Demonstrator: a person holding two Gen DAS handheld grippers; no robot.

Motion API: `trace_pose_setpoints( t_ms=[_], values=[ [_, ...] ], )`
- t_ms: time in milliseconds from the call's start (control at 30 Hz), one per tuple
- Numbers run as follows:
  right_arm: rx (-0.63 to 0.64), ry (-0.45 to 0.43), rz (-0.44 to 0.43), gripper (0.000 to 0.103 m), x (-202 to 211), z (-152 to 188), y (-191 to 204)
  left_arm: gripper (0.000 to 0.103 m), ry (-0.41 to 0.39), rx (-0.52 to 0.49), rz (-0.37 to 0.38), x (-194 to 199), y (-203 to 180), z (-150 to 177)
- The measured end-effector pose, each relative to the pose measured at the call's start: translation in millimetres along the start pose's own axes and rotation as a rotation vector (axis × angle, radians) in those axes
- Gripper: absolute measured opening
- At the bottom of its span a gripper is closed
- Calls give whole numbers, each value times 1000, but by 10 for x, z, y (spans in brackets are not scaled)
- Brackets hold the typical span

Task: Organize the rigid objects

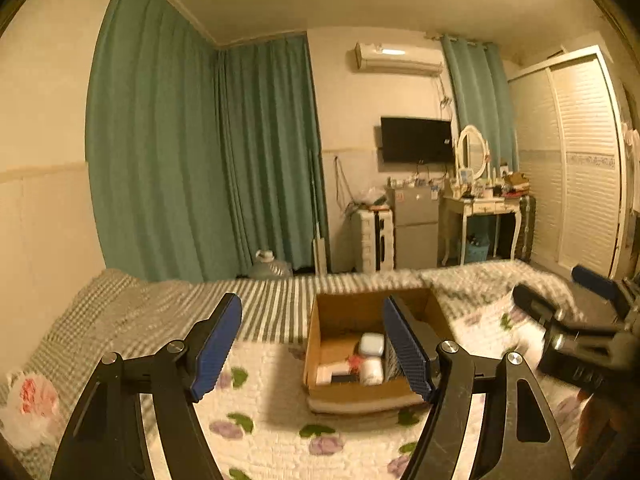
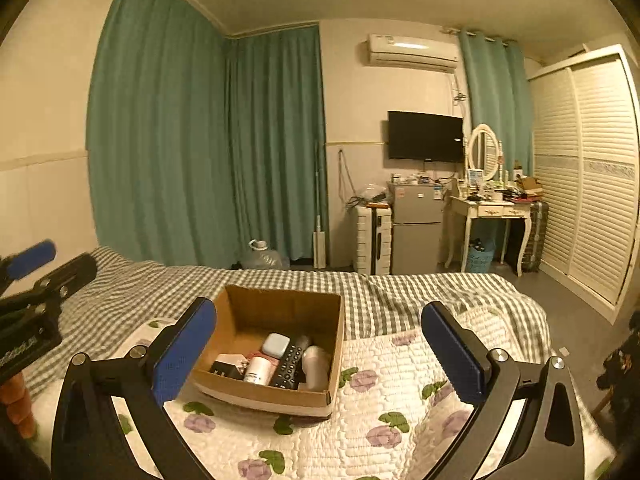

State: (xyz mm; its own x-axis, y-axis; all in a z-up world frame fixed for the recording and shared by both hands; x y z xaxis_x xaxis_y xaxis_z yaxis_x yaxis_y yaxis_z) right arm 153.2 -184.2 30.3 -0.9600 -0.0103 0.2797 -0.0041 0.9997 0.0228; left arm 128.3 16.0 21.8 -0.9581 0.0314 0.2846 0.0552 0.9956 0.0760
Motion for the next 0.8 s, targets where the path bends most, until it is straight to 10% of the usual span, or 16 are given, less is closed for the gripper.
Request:
trace_pose_setpoints(
  t_ms=[800],
  values=[
    [11,56,68,103,-377,488,-2,76,91,40,3,-258,65,450]
  ],
)
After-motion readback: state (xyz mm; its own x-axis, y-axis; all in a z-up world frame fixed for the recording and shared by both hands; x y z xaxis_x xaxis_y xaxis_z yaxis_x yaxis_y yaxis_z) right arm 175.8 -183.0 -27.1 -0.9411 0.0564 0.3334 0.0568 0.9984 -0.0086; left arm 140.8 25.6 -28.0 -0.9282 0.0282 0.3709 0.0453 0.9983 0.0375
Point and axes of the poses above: each gripper's, at about its wrist camera, not at the fingertips, and x roughly against the way its jaws point, y to its left, z to its underside, the point moved 4 cm from there along -x, roughly the way its jaws point, and after that the axes turned 6 degrees about z, right-handed, at the moved point
